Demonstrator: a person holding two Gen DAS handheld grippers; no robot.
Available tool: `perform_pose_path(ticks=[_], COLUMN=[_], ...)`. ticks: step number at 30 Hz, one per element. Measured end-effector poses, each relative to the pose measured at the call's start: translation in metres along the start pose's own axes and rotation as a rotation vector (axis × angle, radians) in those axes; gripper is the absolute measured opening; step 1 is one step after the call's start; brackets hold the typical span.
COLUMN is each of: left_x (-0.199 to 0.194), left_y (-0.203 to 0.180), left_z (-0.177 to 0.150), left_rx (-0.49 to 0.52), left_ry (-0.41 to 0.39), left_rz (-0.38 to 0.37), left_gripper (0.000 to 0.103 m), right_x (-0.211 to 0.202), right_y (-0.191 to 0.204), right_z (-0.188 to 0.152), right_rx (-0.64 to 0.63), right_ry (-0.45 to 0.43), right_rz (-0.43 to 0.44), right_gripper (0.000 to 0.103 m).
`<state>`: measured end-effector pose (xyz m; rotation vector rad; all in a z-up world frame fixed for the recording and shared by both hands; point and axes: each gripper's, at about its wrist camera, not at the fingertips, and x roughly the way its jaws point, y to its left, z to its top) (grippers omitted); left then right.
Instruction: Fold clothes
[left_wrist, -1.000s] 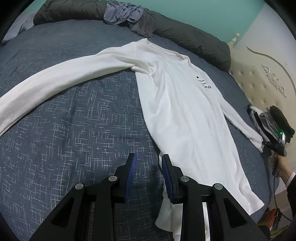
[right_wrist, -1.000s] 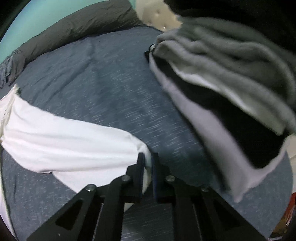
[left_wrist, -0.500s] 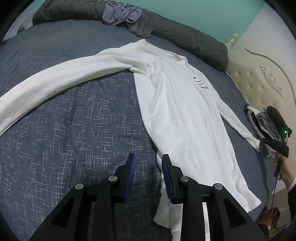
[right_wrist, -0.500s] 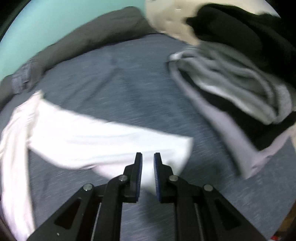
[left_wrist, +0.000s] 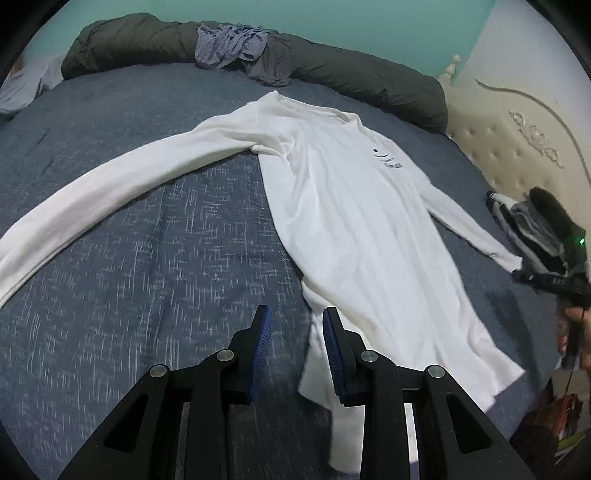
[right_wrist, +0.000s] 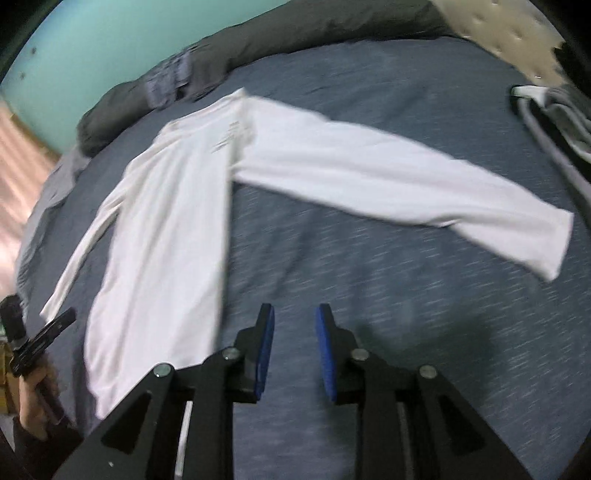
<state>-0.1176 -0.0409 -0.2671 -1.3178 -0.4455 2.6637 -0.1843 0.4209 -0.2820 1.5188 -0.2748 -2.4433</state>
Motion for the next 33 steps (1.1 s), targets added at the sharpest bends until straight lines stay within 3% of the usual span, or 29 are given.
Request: perform_pose_path(ticks=[7, 14, 21, 33], left_x=[-0.022, -0.02, -0.007, 0.027], left_y=[-0.002, -0.007, -0.009, 0.002], left_z=[-0.008, -0.017, -0.036, -0.031], left_rx=[-0.009, 0.017, 0.028, 0.002], left_ry=[0.054, 0.141, 0.209, 0.236], left_rz=[-0.04, -0.07, -0.086, -0.05], left_gripper=[0.031, 0.031, 0.031, 0.03], right_x=[0.013, 0.022, 0.021, 0.033], right_y=[0.048, 0.081, 0.09, 0.097], right_z=[-0.024, -0.045, -0.063, -0.081], right_rx=[-0.019, -0.038, -0.058, -0.091], right_ry=[0.098, 0.186, 0.245, 0.304], right_rz=[0.101, 0.172, 0.18, 0.207], right_gripper=[0.034, 0.039, 0.039, 0.037])
